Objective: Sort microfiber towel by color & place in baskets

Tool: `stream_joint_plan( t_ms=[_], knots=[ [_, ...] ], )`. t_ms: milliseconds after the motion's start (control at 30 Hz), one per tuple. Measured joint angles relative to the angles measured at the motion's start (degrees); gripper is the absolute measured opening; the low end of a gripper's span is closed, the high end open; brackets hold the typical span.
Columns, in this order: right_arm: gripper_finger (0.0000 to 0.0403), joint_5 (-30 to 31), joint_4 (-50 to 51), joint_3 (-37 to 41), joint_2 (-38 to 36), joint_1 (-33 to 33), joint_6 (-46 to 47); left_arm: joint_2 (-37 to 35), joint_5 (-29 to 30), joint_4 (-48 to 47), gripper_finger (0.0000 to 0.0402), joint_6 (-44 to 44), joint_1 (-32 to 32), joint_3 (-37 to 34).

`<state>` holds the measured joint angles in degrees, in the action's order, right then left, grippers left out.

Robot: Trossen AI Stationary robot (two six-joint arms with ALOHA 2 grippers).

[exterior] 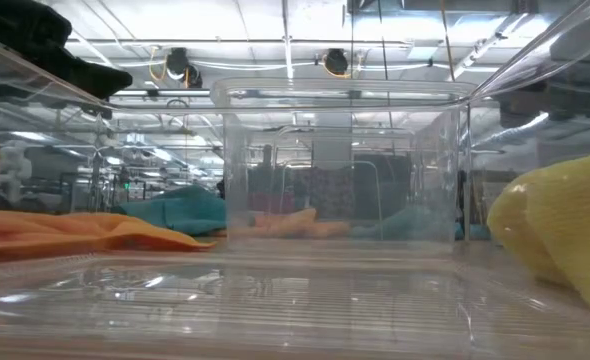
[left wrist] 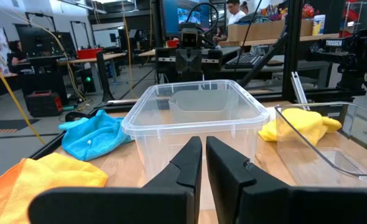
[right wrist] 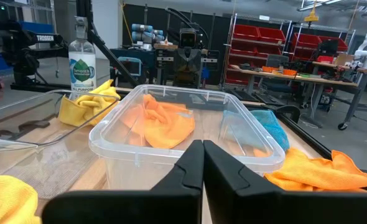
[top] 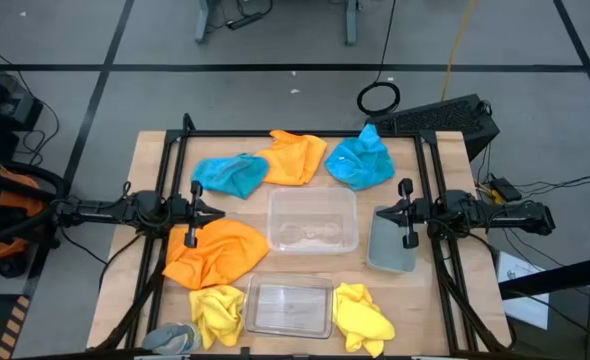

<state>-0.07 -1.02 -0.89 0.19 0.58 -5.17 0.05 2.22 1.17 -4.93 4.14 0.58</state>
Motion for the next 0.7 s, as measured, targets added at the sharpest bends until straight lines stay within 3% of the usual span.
stream_joint_plan(
  t_ms=[700],
  knots=[
    [0.0, 0.04, -0.78, 0.04, -0.02, 0.01, 0.0, 0.0, 0.0, 0.02, 0.0032, 0.02, 0.0, 0.0]
  ],
)
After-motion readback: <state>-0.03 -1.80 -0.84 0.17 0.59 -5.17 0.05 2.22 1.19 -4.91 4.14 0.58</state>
